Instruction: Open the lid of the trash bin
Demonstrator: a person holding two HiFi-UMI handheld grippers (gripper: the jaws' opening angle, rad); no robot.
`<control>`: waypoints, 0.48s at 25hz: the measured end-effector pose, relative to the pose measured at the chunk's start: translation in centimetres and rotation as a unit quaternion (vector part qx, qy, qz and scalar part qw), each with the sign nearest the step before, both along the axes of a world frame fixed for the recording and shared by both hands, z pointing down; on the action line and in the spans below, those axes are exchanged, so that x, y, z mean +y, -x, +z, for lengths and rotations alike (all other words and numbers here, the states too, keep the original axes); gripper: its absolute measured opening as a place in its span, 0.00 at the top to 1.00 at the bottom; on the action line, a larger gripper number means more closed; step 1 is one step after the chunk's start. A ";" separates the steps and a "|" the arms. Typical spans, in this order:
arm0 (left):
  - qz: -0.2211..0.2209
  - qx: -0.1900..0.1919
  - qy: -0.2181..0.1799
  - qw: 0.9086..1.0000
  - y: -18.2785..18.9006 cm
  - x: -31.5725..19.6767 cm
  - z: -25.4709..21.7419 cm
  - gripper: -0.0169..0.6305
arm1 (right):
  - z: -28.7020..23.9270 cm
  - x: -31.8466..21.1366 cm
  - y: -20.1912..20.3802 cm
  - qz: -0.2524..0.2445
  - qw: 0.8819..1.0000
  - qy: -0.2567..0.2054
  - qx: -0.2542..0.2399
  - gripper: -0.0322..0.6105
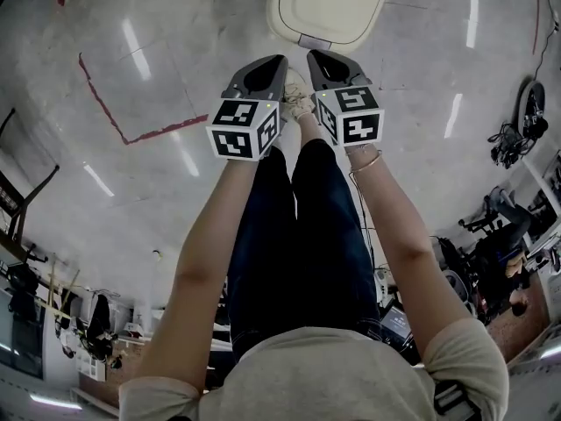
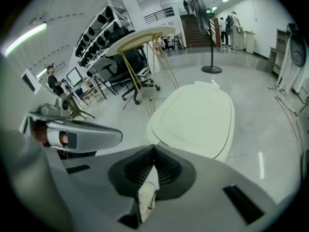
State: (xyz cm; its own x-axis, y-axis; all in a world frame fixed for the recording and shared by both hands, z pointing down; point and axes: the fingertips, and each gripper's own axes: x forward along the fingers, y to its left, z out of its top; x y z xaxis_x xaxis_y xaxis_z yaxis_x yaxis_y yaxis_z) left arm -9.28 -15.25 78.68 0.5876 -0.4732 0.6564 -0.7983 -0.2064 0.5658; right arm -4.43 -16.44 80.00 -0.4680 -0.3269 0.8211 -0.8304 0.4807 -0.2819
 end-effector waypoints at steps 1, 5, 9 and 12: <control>-0.003 -0.001 0.000 1.000 0.0 -0.1 0.3 0.96 | 0.3 -0.3 -0.3 0.007 1.000 -0.003 0.007 0.94; -0.007 0.004 0.005 1.000 -0.2 0.2 1.3 0.96 | 1.7 -0.9 -1.4 0.032 0.999 -0.001 0.026 0.94; -0.006 0.013 0.002 1.000 -0.7 0.3 2.0 0.96 | 2.8 -0.8 -2.0 0.047 0.998 0.007 0.027 0.94; 0.004 0.012 -0.005 1.000 -1.3 0.3 2.0 0.96 | 3.2 -0.3 -2.1 0.040 0.999 0.007 0.030 0.94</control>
State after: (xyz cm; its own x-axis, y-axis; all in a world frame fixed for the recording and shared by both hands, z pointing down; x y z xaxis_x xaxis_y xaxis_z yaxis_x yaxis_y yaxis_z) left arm -8.01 -14.91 80.70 0.6068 -0.4755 0.6370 -0.7829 -0.2191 0.5823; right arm -2.37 -16.73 83.23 -0.3905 -0.3494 0.8517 -0.8818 0.4076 -0.2372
